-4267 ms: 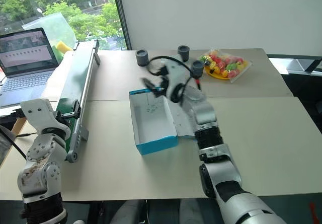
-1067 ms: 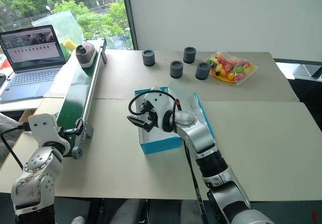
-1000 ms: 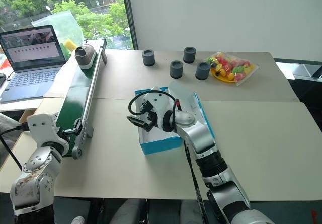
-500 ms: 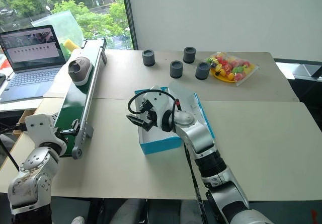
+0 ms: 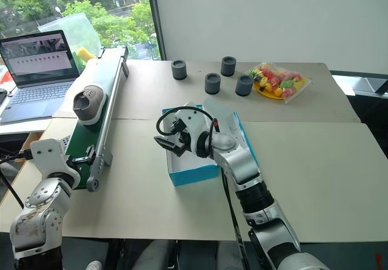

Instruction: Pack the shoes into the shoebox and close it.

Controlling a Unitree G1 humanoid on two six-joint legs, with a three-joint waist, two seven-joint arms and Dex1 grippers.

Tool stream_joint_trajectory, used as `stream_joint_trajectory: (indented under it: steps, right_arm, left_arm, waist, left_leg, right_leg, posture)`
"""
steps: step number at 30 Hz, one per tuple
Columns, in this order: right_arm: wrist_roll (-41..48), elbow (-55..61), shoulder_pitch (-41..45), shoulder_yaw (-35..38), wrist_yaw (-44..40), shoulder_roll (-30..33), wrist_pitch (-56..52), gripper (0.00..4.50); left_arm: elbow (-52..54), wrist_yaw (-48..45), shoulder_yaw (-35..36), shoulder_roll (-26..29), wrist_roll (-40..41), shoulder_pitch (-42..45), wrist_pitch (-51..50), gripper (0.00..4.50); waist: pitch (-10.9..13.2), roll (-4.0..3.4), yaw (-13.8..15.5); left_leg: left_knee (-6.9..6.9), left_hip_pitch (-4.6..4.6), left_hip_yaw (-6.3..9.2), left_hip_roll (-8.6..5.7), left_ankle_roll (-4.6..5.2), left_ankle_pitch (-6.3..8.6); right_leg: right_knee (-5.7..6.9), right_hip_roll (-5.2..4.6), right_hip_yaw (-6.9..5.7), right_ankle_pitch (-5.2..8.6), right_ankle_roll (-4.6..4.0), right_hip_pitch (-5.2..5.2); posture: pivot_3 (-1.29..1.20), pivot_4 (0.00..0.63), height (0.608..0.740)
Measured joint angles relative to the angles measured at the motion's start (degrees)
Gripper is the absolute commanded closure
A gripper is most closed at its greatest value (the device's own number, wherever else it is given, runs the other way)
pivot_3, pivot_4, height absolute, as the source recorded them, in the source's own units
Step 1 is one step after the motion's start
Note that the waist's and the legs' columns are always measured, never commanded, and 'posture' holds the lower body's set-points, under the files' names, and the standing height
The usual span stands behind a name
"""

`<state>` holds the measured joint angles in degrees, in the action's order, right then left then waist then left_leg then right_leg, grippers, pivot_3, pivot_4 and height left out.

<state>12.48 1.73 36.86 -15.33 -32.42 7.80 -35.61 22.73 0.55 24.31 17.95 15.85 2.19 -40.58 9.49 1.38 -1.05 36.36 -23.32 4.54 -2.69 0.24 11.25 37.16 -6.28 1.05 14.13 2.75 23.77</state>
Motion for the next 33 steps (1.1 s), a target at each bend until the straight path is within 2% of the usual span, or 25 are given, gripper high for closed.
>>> stream_joint_trajectory:
  steps: [21, 24, 25, 27, 33]
  right_arm:
    - [0.0, 0.0, 0.0, 0.25, 0.12, -0.36, 0.0, 0.07]
    - [0.0, 0.0, 0.0, 0.32, 0.31, -0.44, 0.0, 0.0]
    - [0.0, 0.0, 0.0, 0.41, 0.39, -0.44, 0.0, 0.0]
    - [0.0, 0.0, 0.0, 0.56, 0.51, -0.41, 0.0, 0.0]
    - [0.0, 0.0, 0.0, 0.55, 0.52, -0.5, 0.0, 0.0]
  left_arm:
    - [-2.23, 1.15, 1.99, -1.9, 0.84, 0.91, -2.42, 0.0]
    - [-2.22, 1.2, 1.97, -2.19, 1.22, 1.57, -3.13, 0.71]
    - [-2.17, 1.21, 1.96, -2.37, 1.29, 1.64, -3.19, 1.11]
    - [-2.01, 1.23, 1.96, -2.43, 1.45, 2.19, -3.28, 1.62]
    - [-1.82, 2.42, 2.02, -2.75, 1.66, 3.25, -3.31, 1.72]
  waist:
    - [0.0, 0.0, 0.02]
    - [0.0, 0.0, 0.04]
    - [0.0, 0.0, 0.04]
    - [0.0, 0.0, 0.06]
    - [0.0, 0.01, 0.18]
  left_leg:
    - [0.0, 0.0, 0.0, 0.0, 0.0, 0.0]
    - [0.0, 0.0, 0.0, 0.0, 0.0, 0.0]
    - [0.0, 0.0, 0.0, 0.0, 0.0, 0.0]
    - [0.0, 0.02, 0.0, 0.0, 0.0, 0.0]
    - [0.03, 0.01, 0.01, 0.0, 0.0, 0.0]
  right_leg:
    - [0.0, 0.0, 0.0, 0.0, 0.0, 0.0]
    - [0.0, 0.0, 0.0, 0.0, 0.0, 0.0]
    - [0.01, 0.0, 0.0, 0.0, 0.0, 0.0]
    - [0.02, 0.0, 0.0, -0.01, -0.01, -0.01]
    - [0.0, 0.0, -0.02, -0.01, -0.01, -0.04]
  posture:
    - [0.0, 0.15, 0.728]
    - [0.0, 0.15, 0.728]
    - [0.0, 0.15, 0.728]
    - [0.0, 0.15, 0.728]
    - [0.0, 0.15, 0.728]
